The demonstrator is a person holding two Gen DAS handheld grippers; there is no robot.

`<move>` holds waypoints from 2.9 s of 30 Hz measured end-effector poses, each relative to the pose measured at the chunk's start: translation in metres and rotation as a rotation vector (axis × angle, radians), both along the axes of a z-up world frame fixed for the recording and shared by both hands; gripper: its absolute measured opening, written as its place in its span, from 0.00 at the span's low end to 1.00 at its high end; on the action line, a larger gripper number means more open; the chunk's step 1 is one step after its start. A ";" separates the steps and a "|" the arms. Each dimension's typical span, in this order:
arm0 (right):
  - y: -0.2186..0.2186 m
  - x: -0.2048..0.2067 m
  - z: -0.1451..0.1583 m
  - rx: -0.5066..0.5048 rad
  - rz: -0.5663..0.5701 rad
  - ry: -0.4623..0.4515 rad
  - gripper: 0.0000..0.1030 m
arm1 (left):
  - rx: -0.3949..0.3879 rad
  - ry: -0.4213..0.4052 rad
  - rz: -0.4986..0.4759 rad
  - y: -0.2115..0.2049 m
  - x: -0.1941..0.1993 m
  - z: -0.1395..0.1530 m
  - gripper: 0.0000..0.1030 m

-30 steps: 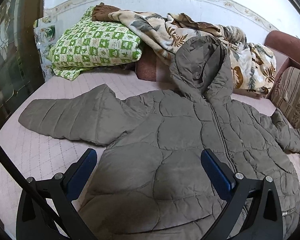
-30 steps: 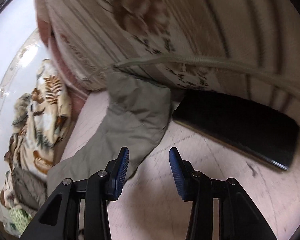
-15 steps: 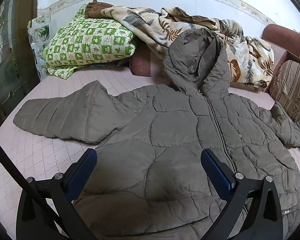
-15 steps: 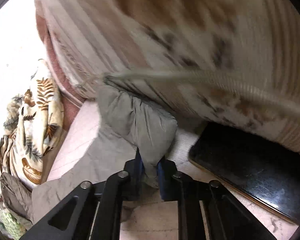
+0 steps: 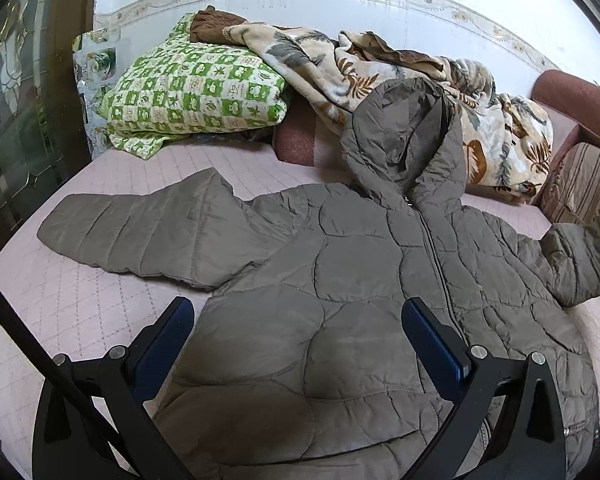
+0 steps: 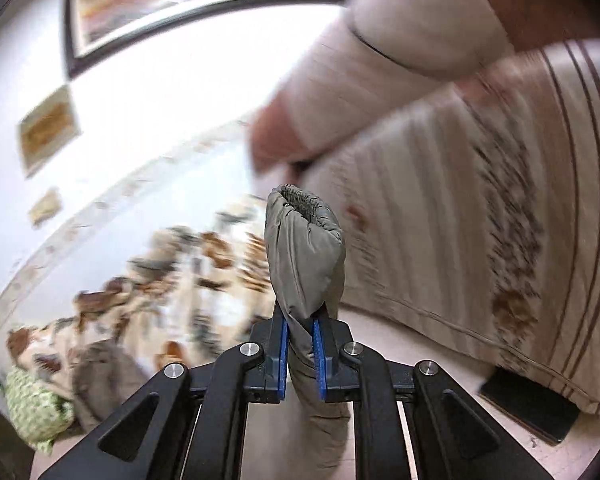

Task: Fold large clothes
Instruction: 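Grasp the jacket sleeve cuff with the right gripper and lift it, then fold the held sleeve across the jacket body with the right gripper, release, then grasp the other sleeve cuff with the left gripper and lift it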

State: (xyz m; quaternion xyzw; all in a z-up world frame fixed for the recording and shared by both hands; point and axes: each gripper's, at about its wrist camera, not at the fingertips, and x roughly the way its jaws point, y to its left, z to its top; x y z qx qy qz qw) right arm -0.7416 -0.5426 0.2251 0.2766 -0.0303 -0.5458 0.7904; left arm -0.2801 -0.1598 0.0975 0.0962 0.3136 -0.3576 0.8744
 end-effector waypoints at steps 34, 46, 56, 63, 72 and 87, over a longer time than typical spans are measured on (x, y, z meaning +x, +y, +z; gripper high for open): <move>0.211 0.398 -0.135 0.048 0.951 0.577 0.12 | -0.016 0.052 0.037 0.022 0.017 0.001 1.00; 0.185 0.361 -0.111 0.088 1.060 0.421 0.64 | -0.013 0.070 0.061 0.006 0.033 -0.005 1.00; 0.039 0.295 -0.170 0.421 0.484 0.548 0.48 | 0.241 0.130 -0.004 -0.075 0.049 -0.059 1.00; 0.038 0.298 -0.188 0.489 0.485 0.648 0.49 | 0.215 0.210 0.016 -0.072 0.067 -0.062 1.00; 0.081 0.309 -0.139 0.354 0.604 0.537 0.49 | -0.035 0.102 0.177 0.017 0.127 0.004 1.00; 0.200 0.294 -0.111 0.194 0.846 0.494 0.50 | -0.434 0.482 0.562 0.225 0.329 -0.061 0.65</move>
